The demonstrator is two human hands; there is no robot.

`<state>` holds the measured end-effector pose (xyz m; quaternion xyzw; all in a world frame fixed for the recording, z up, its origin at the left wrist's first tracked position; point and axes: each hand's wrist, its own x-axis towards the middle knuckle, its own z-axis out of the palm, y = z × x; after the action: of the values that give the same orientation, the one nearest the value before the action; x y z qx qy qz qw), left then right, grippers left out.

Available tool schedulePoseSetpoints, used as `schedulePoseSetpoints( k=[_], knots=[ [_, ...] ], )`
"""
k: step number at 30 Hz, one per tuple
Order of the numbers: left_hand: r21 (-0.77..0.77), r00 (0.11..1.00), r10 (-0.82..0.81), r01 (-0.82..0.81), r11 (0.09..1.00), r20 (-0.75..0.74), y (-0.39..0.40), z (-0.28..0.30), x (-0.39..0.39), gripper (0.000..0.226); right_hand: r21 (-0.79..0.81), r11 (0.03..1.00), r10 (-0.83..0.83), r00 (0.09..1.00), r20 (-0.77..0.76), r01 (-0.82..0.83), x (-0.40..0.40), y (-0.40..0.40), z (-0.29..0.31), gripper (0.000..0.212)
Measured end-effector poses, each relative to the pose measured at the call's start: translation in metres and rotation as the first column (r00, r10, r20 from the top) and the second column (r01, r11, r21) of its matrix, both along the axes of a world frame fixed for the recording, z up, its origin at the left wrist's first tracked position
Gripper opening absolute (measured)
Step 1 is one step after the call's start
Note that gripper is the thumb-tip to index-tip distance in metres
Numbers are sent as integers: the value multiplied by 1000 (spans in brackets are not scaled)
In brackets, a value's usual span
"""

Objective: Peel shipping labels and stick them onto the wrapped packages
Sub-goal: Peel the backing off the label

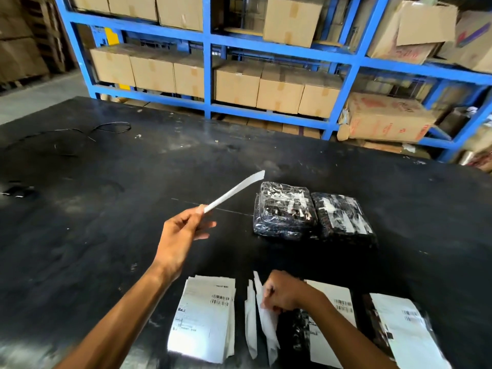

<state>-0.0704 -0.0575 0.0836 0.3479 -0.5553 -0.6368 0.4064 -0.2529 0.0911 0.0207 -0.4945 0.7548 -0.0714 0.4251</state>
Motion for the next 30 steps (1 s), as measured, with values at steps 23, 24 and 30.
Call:
schedulePoseSetpoints(
  k=[23,24,30],
  knots=[
    [-276,926,-354,376,885,129,55,7,-76,46,-251,70,-265,260,928,966,-26,-17,80,11],
    [-259,922,-364,386,885,132,54,8,-80,48,-212,45,-244,216,945,976,-34,-19,83,12],
    [-97,977,-199,207,974,80,21,20,-106,29,-121,146,-188,148,971,982,-81,-26,92,14]
  ],
)
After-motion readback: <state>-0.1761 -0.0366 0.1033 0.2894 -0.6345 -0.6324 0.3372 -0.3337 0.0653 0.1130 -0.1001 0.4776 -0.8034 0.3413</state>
